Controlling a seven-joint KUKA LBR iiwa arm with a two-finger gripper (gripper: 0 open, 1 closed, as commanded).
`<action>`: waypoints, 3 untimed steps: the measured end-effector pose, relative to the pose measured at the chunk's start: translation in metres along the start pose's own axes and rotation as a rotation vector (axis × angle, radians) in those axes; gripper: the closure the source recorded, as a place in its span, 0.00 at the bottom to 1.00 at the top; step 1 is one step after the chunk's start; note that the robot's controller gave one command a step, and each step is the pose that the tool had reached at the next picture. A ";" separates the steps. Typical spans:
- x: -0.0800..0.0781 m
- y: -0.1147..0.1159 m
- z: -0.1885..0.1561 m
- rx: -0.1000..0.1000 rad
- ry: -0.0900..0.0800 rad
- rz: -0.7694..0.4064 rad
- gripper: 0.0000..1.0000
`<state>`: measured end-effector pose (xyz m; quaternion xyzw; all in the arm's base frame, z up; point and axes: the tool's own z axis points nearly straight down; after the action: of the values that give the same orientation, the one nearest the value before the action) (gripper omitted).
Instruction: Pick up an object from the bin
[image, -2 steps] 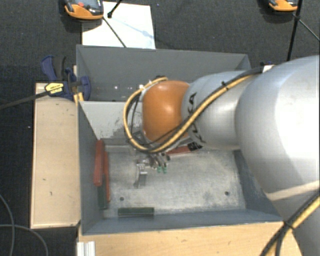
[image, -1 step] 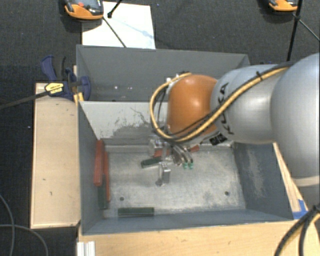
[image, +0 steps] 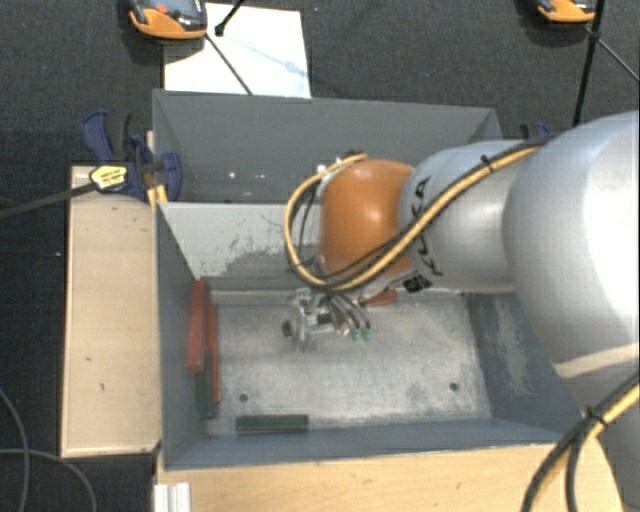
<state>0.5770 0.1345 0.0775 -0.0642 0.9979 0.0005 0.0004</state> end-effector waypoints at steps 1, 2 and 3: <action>0.000 0.000 0.000 0.000 0.000 0.003 0.00; 0.000 0.000 0.000 0.000 0.000 0.003 0.00; 0.003 0.001 -0.005 0.000 0.003 -0.007 0.00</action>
Offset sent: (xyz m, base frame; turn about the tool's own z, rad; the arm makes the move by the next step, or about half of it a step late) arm 0.0000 0.0000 0.0000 0.0000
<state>0.5741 0.1348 0.0823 -0.0675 0.9977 0.0003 -0.0009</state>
